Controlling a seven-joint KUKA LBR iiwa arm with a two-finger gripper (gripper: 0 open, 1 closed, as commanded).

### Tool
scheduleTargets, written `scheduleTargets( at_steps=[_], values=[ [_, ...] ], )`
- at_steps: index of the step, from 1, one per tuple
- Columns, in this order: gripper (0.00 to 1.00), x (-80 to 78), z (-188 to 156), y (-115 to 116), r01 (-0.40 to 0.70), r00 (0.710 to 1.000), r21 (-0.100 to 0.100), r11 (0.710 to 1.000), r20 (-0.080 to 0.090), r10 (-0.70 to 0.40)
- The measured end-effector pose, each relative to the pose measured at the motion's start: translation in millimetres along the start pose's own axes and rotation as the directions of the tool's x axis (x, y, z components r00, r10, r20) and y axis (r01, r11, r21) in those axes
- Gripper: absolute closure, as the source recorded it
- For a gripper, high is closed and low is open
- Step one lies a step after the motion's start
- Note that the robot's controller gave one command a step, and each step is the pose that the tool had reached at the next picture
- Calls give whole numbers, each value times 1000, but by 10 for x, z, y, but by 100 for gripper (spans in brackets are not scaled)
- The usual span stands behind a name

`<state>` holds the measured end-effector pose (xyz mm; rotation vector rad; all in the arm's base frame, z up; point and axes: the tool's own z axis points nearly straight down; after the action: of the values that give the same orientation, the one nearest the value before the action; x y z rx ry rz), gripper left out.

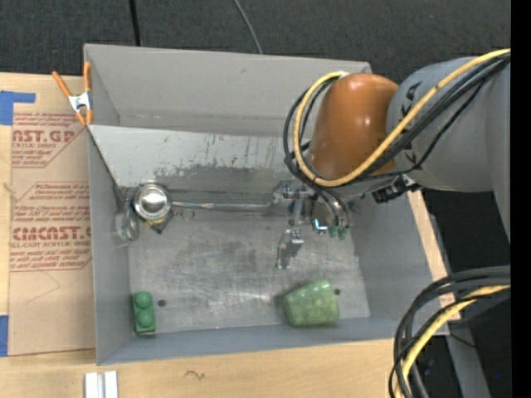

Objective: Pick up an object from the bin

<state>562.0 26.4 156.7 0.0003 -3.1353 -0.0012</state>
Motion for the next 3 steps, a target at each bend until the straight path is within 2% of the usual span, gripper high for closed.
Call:
scheduleTargets(
  at_steps=[1,2,3],
  values=[
    [0,741,238,-261,88,996,1,996,-2,-88],
    [0,661,850,-557,290,957,2,957,9,-290],
    [0,752,831,-1138,413,910,11,911,29,-413]
  ],
)
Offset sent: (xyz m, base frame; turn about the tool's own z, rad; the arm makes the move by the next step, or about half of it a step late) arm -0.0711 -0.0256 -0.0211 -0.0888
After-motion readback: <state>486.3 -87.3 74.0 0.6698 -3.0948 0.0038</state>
